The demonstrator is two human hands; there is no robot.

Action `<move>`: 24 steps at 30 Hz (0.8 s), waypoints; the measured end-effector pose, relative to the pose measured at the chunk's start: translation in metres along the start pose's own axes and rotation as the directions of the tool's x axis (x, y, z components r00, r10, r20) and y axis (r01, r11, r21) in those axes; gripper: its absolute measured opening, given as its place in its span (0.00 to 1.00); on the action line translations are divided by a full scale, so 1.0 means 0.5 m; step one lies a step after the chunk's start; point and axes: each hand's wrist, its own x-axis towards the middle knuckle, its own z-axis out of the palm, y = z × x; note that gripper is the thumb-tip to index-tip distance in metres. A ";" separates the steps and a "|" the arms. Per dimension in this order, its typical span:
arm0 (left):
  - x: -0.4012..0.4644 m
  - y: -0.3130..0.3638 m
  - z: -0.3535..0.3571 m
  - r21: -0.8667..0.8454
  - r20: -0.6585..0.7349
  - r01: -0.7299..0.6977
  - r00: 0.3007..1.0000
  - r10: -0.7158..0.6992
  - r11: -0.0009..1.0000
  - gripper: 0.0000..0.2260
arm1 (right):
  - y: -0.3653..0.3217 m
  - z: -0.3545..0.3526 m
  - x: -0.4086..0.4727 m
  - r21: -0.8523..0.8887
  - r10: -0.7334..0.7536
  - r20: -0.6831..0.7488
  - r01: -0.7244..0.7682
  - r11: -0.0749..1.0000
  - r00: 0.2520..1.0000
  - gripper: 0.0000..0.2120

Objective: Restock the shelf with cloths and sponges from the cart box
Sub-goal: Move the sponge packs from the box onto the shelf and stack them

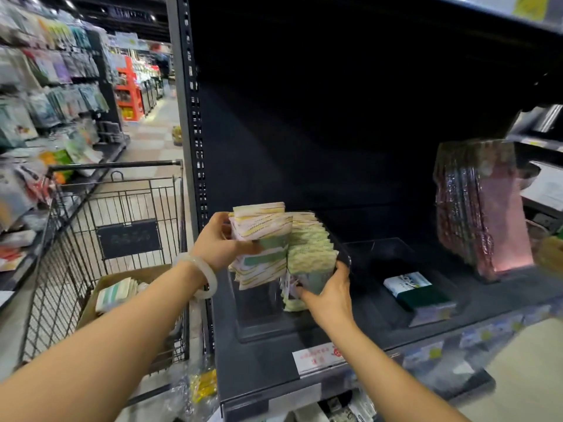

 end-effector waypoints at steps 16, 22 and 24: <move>0.016 0.001 0.009 -0.018 0.000 0.006 1.000 -0.006 1.000 0.29 | -0.112 -0.052 0.020 -0.261 -0.418 0.150 0.443 0.858 0.896 0.40; 0.061 -0.019 0.008 0.134 0.021 0.055 0.998 -0.059 0.989 0.32 | -0.179 -0.030 0.094 -0.224 -0.385 0.295 0.455 0.862 0.875 0.48; 0.079 -0.032 0.009 0.230 0.024 0.066 0.997 -0.074 0.971 0.38 | -0.184 -0.016 0.114 -0.249 -0.368 0.341 0.461 0.852 0.865 0.47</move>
